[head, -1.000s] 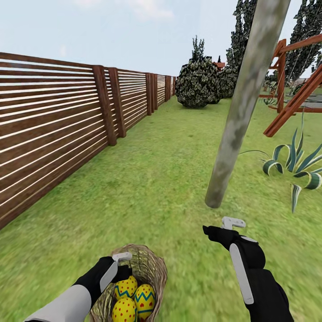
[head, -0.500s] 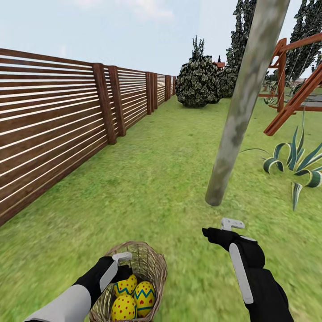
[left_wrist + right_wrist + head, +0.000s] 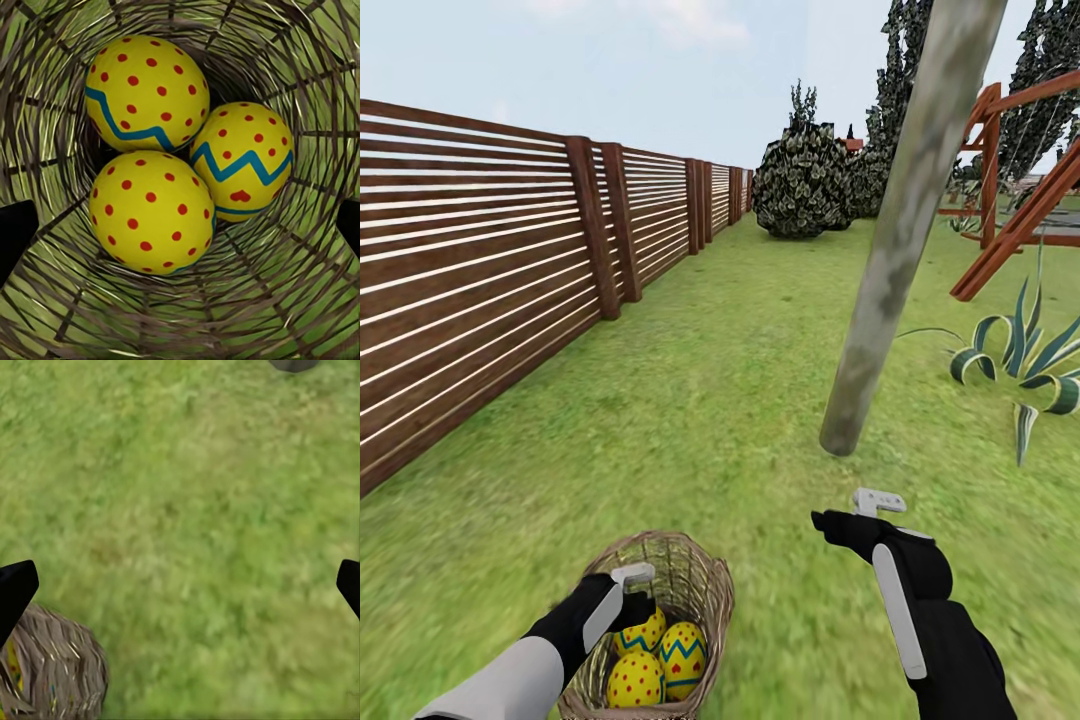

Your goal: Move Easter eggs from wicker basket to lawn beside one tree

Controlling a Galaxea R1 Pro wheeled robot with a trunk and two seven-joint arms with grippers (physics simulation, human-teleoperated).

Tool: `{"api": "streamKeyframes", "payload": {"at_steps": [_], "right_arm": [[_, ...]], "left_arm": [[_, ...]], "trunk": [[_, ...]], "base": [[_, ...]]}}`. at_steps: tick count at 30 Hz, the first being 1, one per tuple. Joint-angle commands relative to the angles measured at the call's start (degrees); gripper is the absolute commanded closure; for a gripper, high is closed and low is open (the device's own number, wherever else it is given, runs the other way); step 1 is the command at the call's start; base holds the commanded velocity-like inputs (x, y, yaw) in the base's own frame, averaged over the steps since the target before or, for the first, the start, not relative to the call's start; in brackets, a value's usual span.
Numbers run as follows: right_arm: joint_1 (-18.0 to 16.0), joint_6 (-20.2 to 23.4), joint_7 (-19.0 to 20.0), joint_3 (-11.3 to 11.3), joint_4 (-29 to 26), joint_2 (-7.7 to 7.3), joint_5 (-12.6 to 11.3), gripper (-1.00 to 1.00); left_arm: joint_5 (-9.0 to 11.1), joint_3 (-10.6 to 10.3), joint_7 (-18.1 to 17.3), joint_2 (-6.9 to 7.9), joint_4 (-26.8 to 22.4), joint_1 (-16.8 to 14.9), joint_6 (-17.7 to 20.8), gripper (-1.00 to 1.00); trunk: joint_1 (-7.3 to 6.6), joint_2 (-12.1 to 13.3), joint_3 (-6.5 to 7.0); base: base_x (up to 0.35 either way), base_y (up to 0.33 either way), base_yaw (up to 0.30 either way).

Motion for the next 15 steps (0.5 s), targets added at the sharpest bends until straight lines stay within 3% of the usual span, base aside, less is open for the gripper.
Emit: {"api": "streamKeyframes", "payload": {"at_steps": [1, 15], "right_arm": [[-0.01, 0.2, -0.5, 0.02, -0.05, 0.06, -0.62, -1.0], [0.18, 0.13, -0.48, 0.2, -0.05, 0.01, -0.64, -1.0]], "left_arm": [[0.61, -0.42, 0.48, 0.04, -0.11, -0.02, 0.17, -1.0], [0.6, -0.48, 0.51, 0.11, -0.1, -0.02, -0.04, -1.0]], "trunk": [[0.22, -0.44, -0.24], [3.29, -6.05, -2.75]], "base": [[0.0, 0.0, 0.0], [0.0, 0.0, 0.0]]}}
